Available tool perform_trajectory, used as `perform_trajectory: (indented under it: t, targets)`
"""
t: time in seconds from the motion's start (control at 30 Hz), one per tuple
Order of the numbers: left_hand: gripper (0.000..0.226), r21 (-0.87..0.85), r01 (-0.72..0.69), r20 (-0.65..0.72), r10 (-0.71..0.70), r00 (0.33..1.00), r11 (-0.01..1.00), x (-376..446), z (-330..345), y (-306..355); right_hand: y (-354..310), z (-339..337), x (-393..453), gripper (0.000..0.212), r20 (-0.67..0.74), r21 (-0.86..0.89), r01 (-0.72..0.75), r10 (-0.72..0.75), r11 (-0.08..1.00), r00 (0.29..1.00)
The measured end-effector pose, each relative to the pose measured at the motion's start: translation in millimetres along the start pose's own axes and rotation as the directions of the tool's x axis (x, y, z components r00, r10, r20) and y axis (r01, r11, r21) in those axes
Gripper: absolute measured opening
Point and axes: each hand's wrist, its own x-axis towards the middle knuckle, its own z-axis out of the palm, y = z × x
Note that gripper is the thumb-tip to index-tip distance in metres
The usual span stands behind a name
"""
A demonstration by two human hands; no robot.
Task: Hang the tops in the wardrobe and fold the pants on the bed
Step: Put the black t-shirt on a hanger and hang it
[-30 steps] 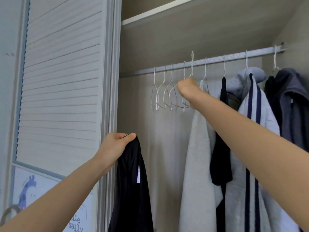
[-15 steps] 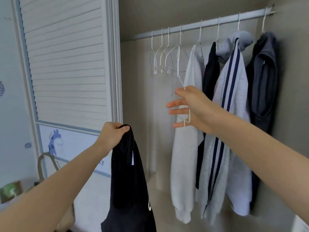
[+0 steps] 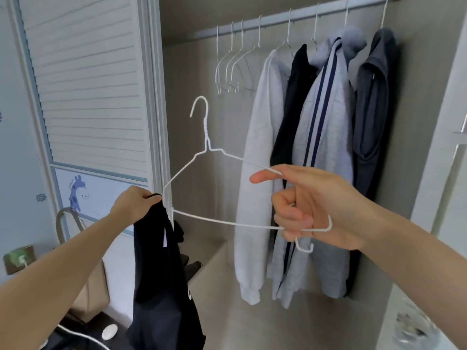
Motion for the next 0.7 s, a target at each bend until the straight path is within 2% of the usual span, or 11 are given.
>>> perform_trajectory:
  t: [0.1,0.2,0.33,0.4,0.47,0.53,0.6,0.67,0.7]
  targets:
    - [0.045,-0.133,-0.011,0.003,0.011,1.000,0.991,-4,5,2,8,-16,-9,0.037,0.053,0.027,-0.034,0.032,0.999,0.998]
    - [0.038,-0.312,-0.021,0.081,0.048,0.996,0.950,-18,-3,13,30,-22,-10,0.032,0.051,0.017,-0.029,0.028,0.999,0.998]
    - [0.031,-0.358,-0.112,0.202,0.194,0.960,0.927,-38,-15,44,80,-12,0,0.028,0.017,-0.164,-0.034,0.037,0.986,0.999]
    - [0.036,-0.381,-0.173,0.217,0.270,0.938,0.908,-48,-15,67,98,-6,9,0.028,0.002,-0.241,0.024,-0.024,0.970,1.000]
    - [0.042,-0.427,-0.222,0.170,0.318,0.933,0.877,-56,-19,86,107,-3,17,0.026,-0.033,-0.287,0.109,-0.123,0.952,0.992]
    - [0.035,-0.489,-0.255,0.139,0.363,0.922,0.834,-61,-34,99,113,-5,21,0.026,-0.084,-0.302,0.196,-0.231,0.933,0.969]
    - [0.027,-0.522,-0.285,0.164,0.422,0.892,0.804,-65,-51,106,113,-10,23,0.026,-0.122,-0.289,0.277,-0.322,0.916,0.939]
    - [0.031,-0.449,-0.385,0.147,0.492,0.858,0.806,-68,-63,109,110,-16,25,0.026,-0.134,-0.254,0.350,-0.392,0.902,0.910]
    - [0.032,-0.350,-0.471,0.106,0.534,0.838,0.809,-69,-66,112,108,-17,25,0.026,-0.132,-0.237,0.377,-0.414,0.896,0.901]
